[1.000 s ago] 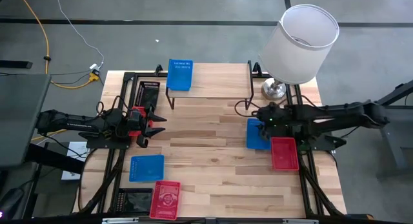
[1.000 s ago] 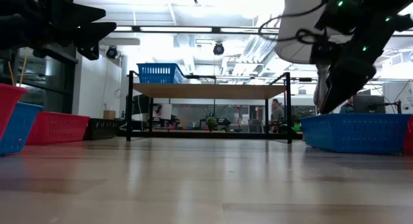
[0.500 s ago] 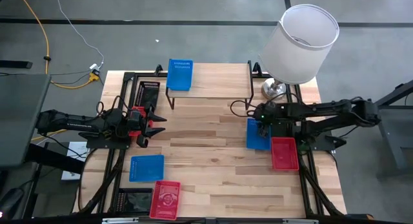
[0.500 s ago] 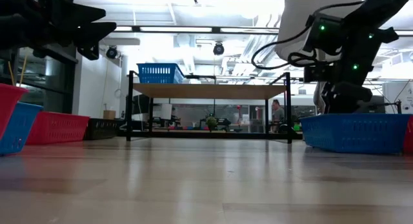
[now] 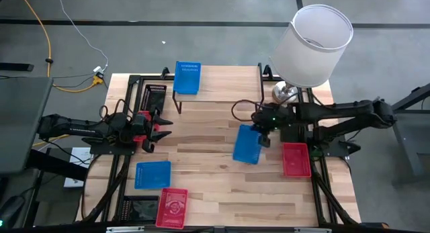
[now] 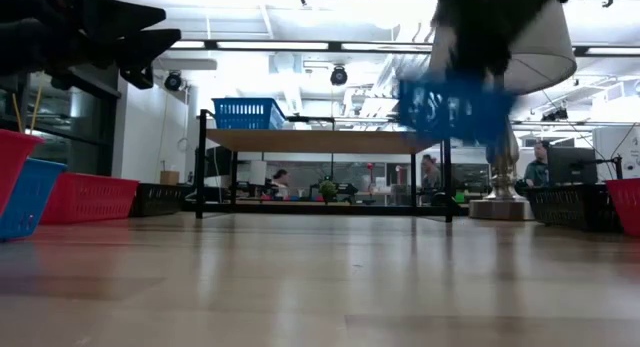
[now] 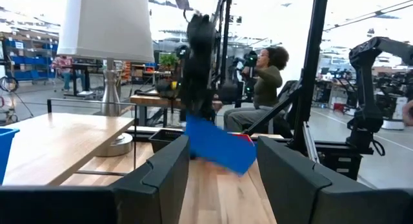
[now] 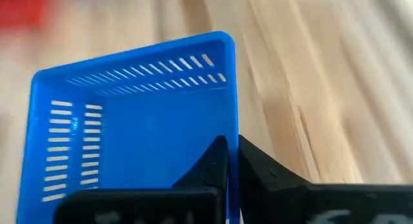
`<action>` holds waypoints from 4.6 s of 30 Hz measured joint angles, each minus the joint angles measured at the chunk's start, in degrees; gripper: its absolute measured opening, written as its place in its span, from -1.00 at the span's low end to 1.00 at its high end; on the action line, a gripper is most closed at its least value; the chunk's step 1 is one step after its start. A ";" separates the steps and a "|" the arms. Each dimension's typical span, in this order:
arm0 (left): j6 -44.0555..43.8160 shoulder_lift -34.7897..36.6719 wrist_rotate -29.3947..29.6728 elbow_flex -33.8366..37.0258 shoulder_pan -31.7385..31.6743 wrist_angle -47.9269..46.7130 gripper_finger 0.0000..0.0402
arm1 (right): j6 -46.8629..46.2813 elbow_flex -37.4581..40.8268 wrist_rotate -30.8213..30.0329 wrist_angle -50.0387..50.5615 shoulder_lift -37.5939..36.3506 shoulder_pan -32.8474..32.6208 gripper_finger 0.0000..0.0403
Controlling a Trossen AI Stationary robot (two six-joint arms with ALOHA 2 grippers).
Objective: Stack baskets on shelf by color
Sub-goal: Stack the top blue bin on top of the blue bin on the shelf
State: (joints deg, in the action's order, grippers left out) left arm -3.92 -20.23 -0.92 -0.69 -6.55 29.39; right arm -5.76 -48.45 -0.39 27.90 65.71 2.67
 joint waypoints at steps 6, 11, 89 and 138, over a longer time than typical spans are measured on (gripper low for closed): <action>-0.44 -0.01 -1.39 0.00 0.02 0.15 -0.15 | 4.85 -12.10 -2.59 -8.06 4.49 -3.50 -0.99; -0.46 0.00 -1.41 0.00 0.02 1.10 -0.15 | 10.99 -29.18 -2.42 -7.66 14.89 -0.66 -1.00; -1.03 0.00 -0.99 0.00 4.52 2.25 -0.15 | 32.31 -83.65 24.94 8.33 59.78 31.08 -1.00; -1.50 -0.02 -0.99 0.00 4.52 2.12 -0.15 | 26.55 -74.07 19.91 -5.82 55.77 26.72 -0.92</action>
State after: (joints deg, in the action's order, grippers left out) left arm -5.42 -20.25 -1.91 -0.69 -2.03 31.51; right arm 20.80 -122.52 19.51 22.08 121.48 29.39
